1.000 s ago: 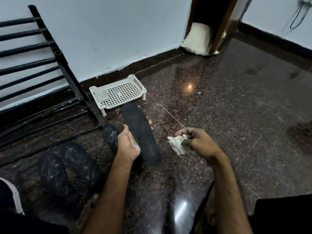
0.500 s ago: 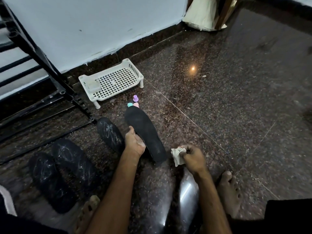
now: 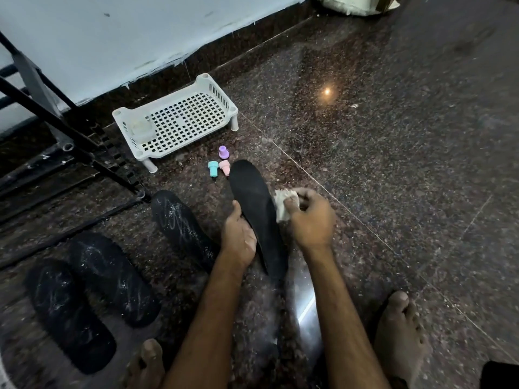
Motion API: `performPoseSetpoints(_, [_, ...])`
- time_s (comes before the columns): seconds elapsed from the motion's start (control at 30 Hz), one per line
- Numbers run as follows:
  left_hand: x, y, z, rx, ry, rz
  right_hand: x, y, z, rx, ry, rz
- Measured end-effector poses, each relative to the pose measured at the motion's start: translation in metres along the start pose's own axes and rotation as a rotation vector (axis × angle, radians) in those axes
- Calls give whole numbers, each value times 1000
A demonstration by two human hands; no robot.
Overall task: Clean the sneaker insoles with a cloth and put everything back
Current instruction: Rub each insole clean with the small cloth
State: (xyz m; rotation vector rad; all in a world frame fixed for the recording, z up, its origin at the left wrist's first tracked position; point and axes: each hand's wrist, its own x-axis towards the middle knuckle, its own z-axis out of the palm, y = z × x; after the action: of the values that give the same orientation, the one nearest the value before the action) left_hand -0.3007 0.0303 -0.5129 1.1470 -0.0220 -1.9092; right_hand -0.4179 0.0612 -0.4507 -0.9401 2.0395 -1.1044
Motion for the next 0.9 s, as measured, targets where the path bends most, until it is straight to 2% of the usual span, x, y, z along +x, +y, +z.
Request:
performPoseSetpoints(0.1, [-1, -3, 1, 16, -13, -5, 12, -10, 12, 15, 13, -24])
performPoseSetpoints(0.3, [22, 10, 8, -102, 76, 44, 12, 24, 1, 172, 49, 101])
performPoseSetpoints(0.7, [38, 0, -11, -246, 289, 166, -8, 47, 11, 189, 21, 169])
performPoseSetpoints(0.9, [41, -1, -19, -207, 400, 241, -6, 46, 13, 168, 3, 154])
